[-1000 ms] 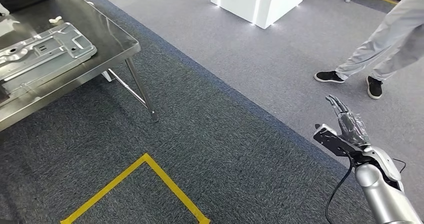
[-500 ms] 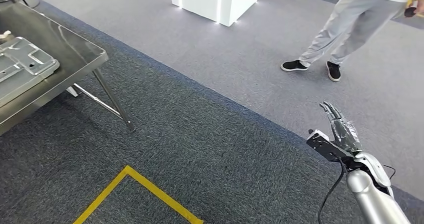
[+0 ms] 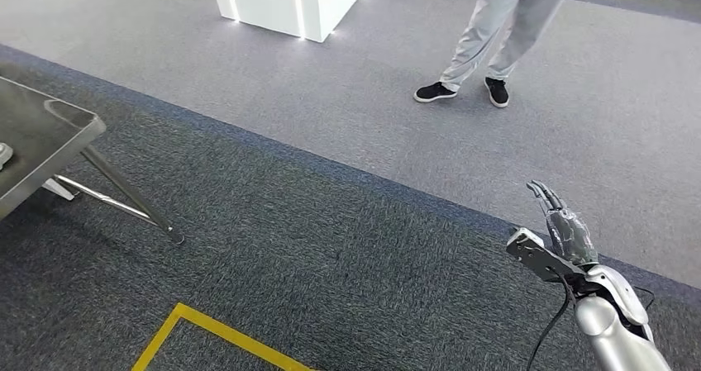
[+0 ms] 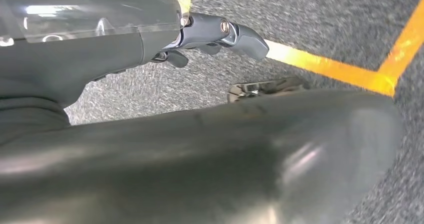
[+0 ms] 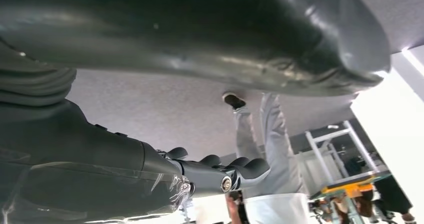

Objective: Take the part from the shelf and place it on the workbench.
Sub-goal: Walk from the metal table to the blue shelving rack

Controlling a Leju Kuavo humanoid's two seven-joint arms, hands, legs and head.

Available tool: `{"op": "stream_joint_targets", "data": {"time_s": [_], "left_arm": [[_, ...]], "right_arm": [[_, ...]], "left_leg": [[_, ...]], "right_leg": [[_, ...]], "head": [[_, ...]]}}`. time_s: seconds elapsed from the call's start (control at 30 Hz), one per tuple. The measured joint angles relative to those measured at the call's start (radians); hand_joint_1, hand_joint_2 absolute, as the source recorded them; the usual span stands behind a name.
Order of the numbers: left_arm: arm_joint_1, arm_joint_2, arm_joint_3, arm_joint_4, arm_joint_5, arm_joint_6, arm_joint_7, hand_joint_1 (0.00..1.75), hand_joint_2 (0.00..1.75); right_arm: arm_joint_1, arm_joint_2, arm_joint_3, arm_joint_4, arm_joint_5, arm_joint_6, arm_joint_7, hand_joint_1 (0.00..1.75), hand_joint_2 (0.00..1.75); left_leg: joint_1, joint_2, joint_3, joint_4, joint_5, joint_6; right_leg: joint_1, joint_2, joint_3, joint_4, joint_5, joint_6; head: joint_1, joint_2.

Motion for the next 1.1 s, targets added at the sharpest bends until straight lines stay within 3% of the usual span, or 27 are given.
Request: {"op": "stream_joint_targets", "data": {"time_s": [0.03, 0.07, 0.1, 0.13, 0.2, 0.27, 0.33, 0.37, 0.43, 0.47, 0.53, 0.57, 0.6, 0.67, 0.73, 0.77, 0.83, 0.87, 0.93, 1.0, 1.03, 1.07, 1.1], "left_arm": [[0.001, 0.000, 0.000, 0.000, 0.000, 0.000, 0.000, 0.00, 0.00], [0.002, 0.000, 0.000, 0.000, 0.000, 0.000, 0.000, 0.00, 0.00], [0.002, 0.000, 0.000, 0.000, 0.000, 0.000, 0.001, 0.00, 0.00], [0.002, 0.000, 0.000, 0.000, 0.000, 0.000, 0.001, 0.00, 0.00], [0.002, 0.001, 0.000, 0.000, 0.000, 0.000, 0.001, 0.00, 0.00], [0.002, 0.002, 0.000, 0.000, 0.001, 0.000, 0.002, 0.00, 0.00], [0.001, 0.001, 0.000, 0.000, 0.001, 0.000, 0.003, 0.00, 0.00], [0.000, 0.002, 0.000, 0.000, 0.001, 0.001, 0.003, 0.00, 0.00], [0.000, 0.003, 0.000, 0.000, 0.001, 0.003, 0.004, 0.00, 0.00], [0.001, 0.004, 0.000, 0.000, 0.000, 0.003, 0.004, 0.00, 0.00], [0.003, 0.004, -0.001, 0.000, -0.001, 0.003, 0.006, 0.00, 0.00], [0.003, 0.004, -0.001, 0.000, -0.001, 0.004, 0.008, 0.00, 0.00], [0.003, 0.005, -0.001, 0.000, 0.000, 0.004, 0.010, 0.00, 0.00], [0.002, 0.005, -0.001, 0.000, 0.005, 0.007, 0.015, 0.00, 0.00], [0.000, 0.005, -0.001, 0.000, 0.010, 0.010, 0.017, 0.00, 0.00], [-0.001, 0.005, -0.001, 0.000, 0.012, 0.011, 0.018, 0.00, 0.00], [-0.003, 0.004, -0.001, 0.000, 0.015, 0.012, 0.018, 0.00, 0.00], [-0.005, 0.004, -0.001, 0.000, 0.017, 0.012, 0.018, 0.00, 0.00], [-0.008, 0.003, -0.001, 0.000, 0.018, 0.012, 0.018, 0.00, 0.00], [-0.006, 0.003, -0.002, 0.000, 0.016, 0.011, 0.017, 0.00, 0.00], [-0.004, 0.003, -0.004, 0.000, 0.013, 0.010, 0.017, 0.00, 0.00], [-0.003, 0.003, -0.006, 0.000, 0.010, 0.009, 0.017, 0.00, 0.00], [-0.003, 0.003, -0.009, 0.000, 0.007, 0.008, 0.017, 0.00, 0.00]], "right_arm": [[0.003, 0.002, 0.001, -0.001, 0.002, 0.001, 0.000, 0.00, 0.00], [0.005, 0.004, 0.002, -0.001, 0.003, 0.001, 0.001, 0.00, 0.00], [0.006, 0.006, 0.003, -0.002, 0.003, 0.002, 0.001, 0.00, 0.00], [0.007, 0.007, 0.003, -0.002, 0.003, 0.002, 0.002, 0.00, 0.00], [0.007, 0.008, 0.004, -0.002, 0.004, 0.002, 0.002, 0.00, 0.00], [0.010, 0.010, 0.004, -0.003, 0.004, 0.003, 0.003, 0.00, 0.00], [0.018, 0.010, 0.004, -0.003, 0.005, 0.003, 0.005, 0.00, 0.00], [0.024, 0.010, 0.003, -0.003, 0.005, 0.003, 0.005, 0.00, 0.00], [0.031, 0.010, 0.004, -0.003, 0.005, 0.003, 0.006, 0.00, 0.00], [0.035, 0.013, 0.005, -0.002, 0.006, 0.002, 0.006, 0.00, 0.00], [0.049, 0.023, 0.010, 0.000, 0.010, 0.000, 0.003, 0.00, 0.00], [0.056, 0.033, 0.015, 0.004, 0.012, -0.003, 0.000, 0.00, 0.00], [0.061, 0.046, 0.019, 0.012, 0.008, -0.008, -0.008, 0.00, 0.00], [0.056, 0.084, 0.029, 0.036, -0.024, -0.019, -0.036, 0.00, 0.00], [0.041, 0.133, 0.034, 0.065, -0.108, -0.025, -0.080, 0.00, 0.00], [0.036, 0.159, 0.035, 0.077, -0.161, -0.025, -0.102, 0.00, 0.00], [0.032, 0.207, 0.035, 0.097, -0.239, -0.024, -0.135, 0.00, 0.00], [0.033, 0.226, 0.035, 0.106, -0.260, -0.025, -0.144, 0.00, 0.00], [0.032, 0.260, 0.035, 0.117, -0.282, -0.026, -0.154, 0.00, 0.00], [0.035, 0.298, 0.035, 0.124, -0.313, -0.029, -0.161, 0.00, 0.00], [0.040, 0.321, 0.035, 0.127, -0.329, -0.032, -0.165, 0.00, 0.00], [0.047, 0.343, 0.035, 0.131, -0.344, -0.036, -0.169, 0.00, 0.00], [0.055, 0.365, 0.035, 0.133, -0.359, -0.039, -0.173, 0.00, 0.00]], "left_leg": [[0.000, -0.005, -0.029, 0.055, -0.016, 0.000], [0.000, -0.006, -0.042, 0.075, -0.012, 0.001], [0.000, -0.008, -0.038, 0.055, 0.013, 0.003], [0.000, -0.015, -0.015, -0.003, 0.052, 0.006], [0.003, -0.061, 0.040, -0.140, 0.119, 0.010], [0.004, -0.089, 0.064, -0.201, 0.139, 0.015], [0.000, -0.070, 0.068, -0.207, 0.143, 0.025], [0.000, -0.059, 0.072, -0.214, 0.147, 0.033], [0.001, -0.033, 0.076, -0.226, 0.155, 0.045], [-0.001, -0.021, 0.077, -0.229, 0.156, 0.049], [-0.005, 0.003, 0.076, -0.229, 0.155, 0.052], [-0.007, 0.016, 0.076, -0.229, 0.153, 0.052], [-0.008, 0.028, 0.076, -0.229, 0.152, 0.051], [-0.009, 0.055, 0.080, -0.228, 0.147, 0.046], [-0.013, 0.078, 0.085, -0.226, 0.139, 0.036], [-0.014, 0.088, 0.089, -0.225, 0.135, 0.030], [-0.013, 0.108, 0.097, -0.227, 0.128, 0.018], [-0.010, 0.104, 0.099, -0.222, 0.123, 0.012], [-0.006, 0.056, 0.079, -0.169, 0.088, 0.001], [-0.002, 0.004, 0.018, -0.039, 0.021, -0.005], [-0.002, -0.004, -0.016, 0.029, -0.004, -0.007], [-0.002, -0.006, -0.039, 0.070, -0.011, -0.008], [-0.001, -0.007, -0.045, 0.073, 0.003, -0.009]], "right_leg": [[0.001, 0.013, 0.000, 0.001, 0.000, -0.001], [0.002, 0.026, 0.000, 0.002, 0.000, -0.001], [0.003, 0.040, 0.000, 0.003, 0.000, 0.000], [0.003, 0.053, 0.001, 0.005, -0.001, 0.000], [0.003, 0.078, -0.002, 0.011, -0.002, 0.006], [0.002, 0.100, -0.009, 0.014, -0.001, 0.018], [-0.001, 0.120, -0.013, 0.010, 0.004, 0.034], [-0.003, 0.114, -0.015, 0.013, 0.002, 0.040], [0.000, 0.064, -0.043, 0.070, -0.034, 0.047], [0.001, 0.030, -0.072, 0.130, -0.066, 0.050], [-0.002, 0.000, -0.135, 0.260, -0.120, 0.055], [-0.003, -0.004, -0.150, 0.291, -0.125, 0.056], [-0.004, -0.008, -0.144, 0.280, -0.110, 0.057], [-0.003, -0.035, -0.074, 0.154, -0.049, 0.052], [0.005, -0.072, -0.010, 0.037, -0.011, 0.039], [0.010, -0.079, 0.002, 0.014, -0.008, 0.031], [0.016, -0.059, 0.002, 0.009, -0.008, 0.017], [0.015, -0.048, 0.003, 0.006, -0.007, 0.011], [0.009, -0.029, 0.007, 0.000, -0.002, -0.003], [0.008, -0.007, 0.008, -0.001, -0.002, -0.011], [0.008, 0.006, 0.008, 0.000, -0.002, -0.013], [0.009, 0.020, 0.008, 0.001, -0.002, -0.013], [0.009, 0.034, 0.008, 0.002, -0.002, -0.013]], "head": [[0.000, 0.000], [0.000, 0.000], [0.000, 0.000], [0.000, 0.000], [0.000, 0.000], [0.000, 0.000], [0.000, 0.000], [0.000, 0.000], [0.000, 0.000], [0.000, 0.000], [0.000, 0.000], [0.000, 0.000], [0.000, 0.000], [0.000, 0.000], [0.000, 0.000], [0.000, 0.000], [0.000, 0.000], [0.000, 0.000], [0.000, 0.000], [0.000, 0.000], [0.000, 0.000], [0.000, 0.000], [0.000, 0.000]]}}
